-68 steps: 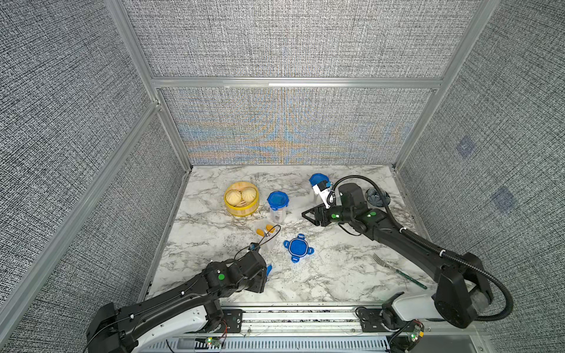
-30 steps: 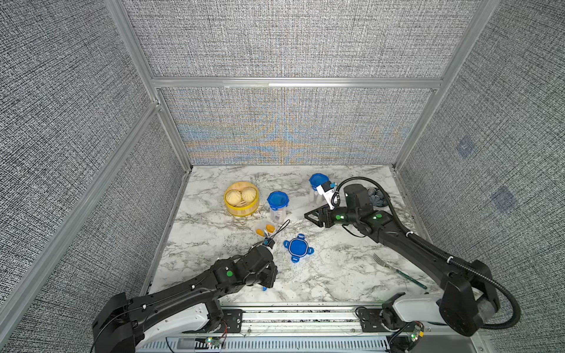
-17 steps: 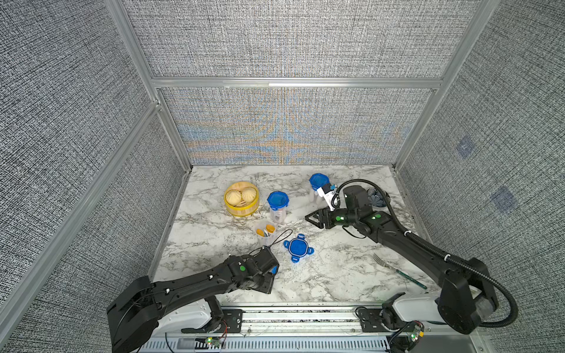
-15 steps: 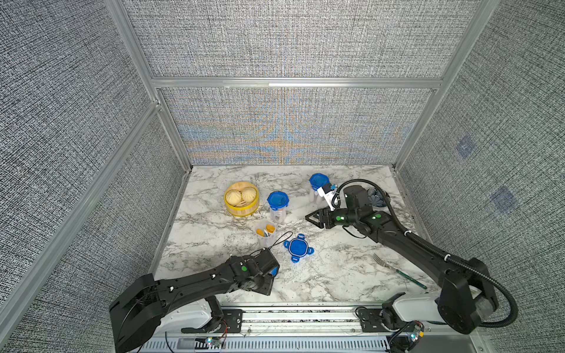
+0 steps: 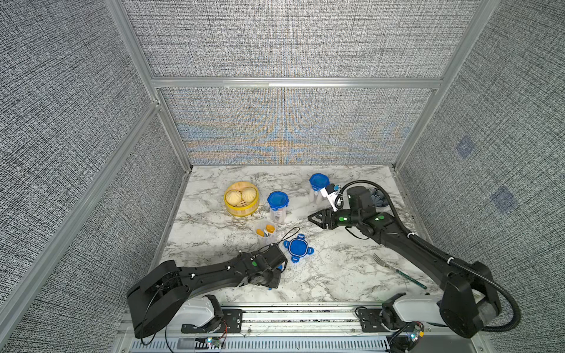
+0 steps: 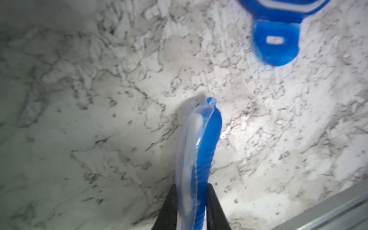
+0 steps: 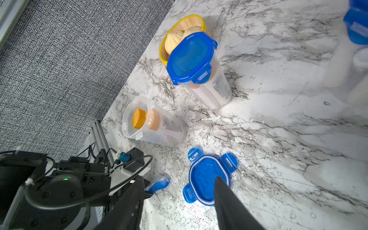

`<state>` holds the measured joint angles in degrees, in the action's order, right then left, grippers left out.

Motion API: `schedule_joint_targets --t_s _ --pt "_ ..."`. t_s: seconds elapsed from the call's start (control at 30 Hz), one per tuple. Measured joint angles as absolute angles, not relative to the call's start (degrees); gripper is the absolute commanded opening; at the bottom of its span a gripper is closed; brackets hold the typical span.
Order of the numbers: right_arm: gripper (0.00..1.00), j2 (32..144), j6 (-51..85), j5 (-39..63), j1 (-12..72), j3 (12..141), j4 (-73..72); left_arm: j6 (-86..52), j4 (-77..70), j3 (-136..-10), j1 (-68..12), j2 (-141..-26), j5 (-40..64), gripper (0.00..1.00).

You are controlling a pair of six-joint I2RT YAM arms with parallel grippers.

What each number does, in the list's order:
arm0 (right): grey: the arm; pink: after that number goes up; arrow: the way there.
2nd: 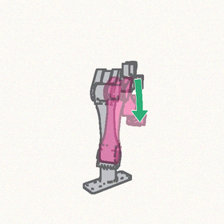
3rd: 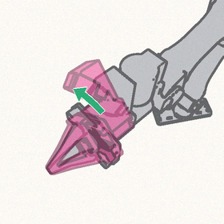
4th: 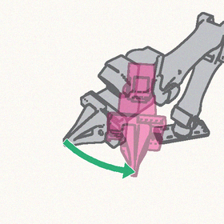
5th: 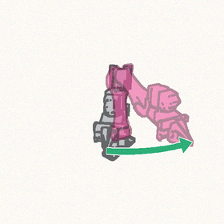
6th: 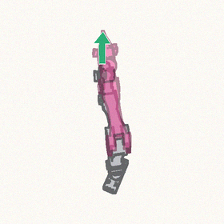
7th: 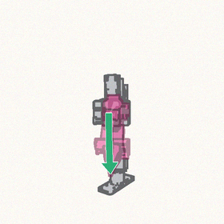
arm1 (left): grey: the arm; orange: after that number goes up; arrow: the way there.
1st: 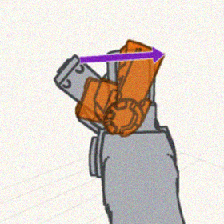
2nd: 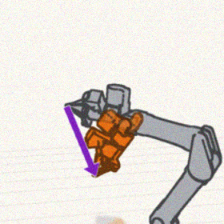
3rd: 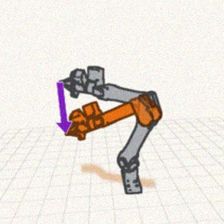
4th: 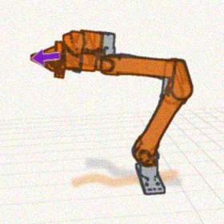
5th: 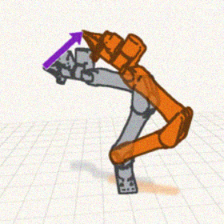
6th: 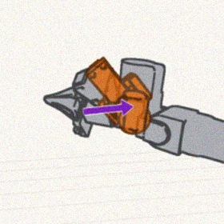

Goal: Pack away toiletry kits
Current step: Pick up the toiletry item from the center of the board, then place the toiletry item into the container.

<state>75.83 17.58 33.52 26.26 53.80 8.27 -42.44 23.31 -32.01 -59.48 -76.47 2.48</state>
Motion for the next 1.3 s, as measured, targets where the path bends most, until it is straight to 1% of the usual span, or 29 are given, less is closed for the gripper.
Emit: schedule_joint_targets --t_s 0.03,0.13,0.27,0.4,0.67,0.97,1.1,1.3 --pt "0.58 75.7 17.6 33.5 26.2 53.6 8.3 -42.4 22.7 -32.4 -59.4 -76.2 4.1 0.11" --pt "0.58 75.6 17.8 33.5 26.0 53.4 8.3 -41.8 21.8 -33.3 -59.5 -75.3 4.6 0.10" --pt "0.58 75.5 18.0 33.7 25.9 53.4 8.2 -40.0 28.4 -35.7 -59.5 -70.1 4.1 0.08" --pt "0.58 75.2 18.2 33.7 25.9 53.4 8.3 -39.0 28.4 -37.5 -59.5 -65.1 1.1 0.07" --pt "0.58 75.1 18.9 34.2 25.9 53.4 8.2 -37.9 30.4 -39.8 -59.5 -63.7 -4.2 0.07" --pt "0.59 74.3 19.6 43.1 26.2 53.7 5.6 -27.2 24.7 -49.3 -59.2 -62.1 -12.1 0.06" --pt "0.59 74.0 20.2 45.5 26.9 55.1 4.4 -21.5 20.9 -50.0 -55.9 -60.1 -14.7 0.06" --pt "0.59 76.4 20.6 47.0 28.2 60.0 3.0 -16.1 15.3 -46.3 -50.0 -56.7 -15.0 0.05"
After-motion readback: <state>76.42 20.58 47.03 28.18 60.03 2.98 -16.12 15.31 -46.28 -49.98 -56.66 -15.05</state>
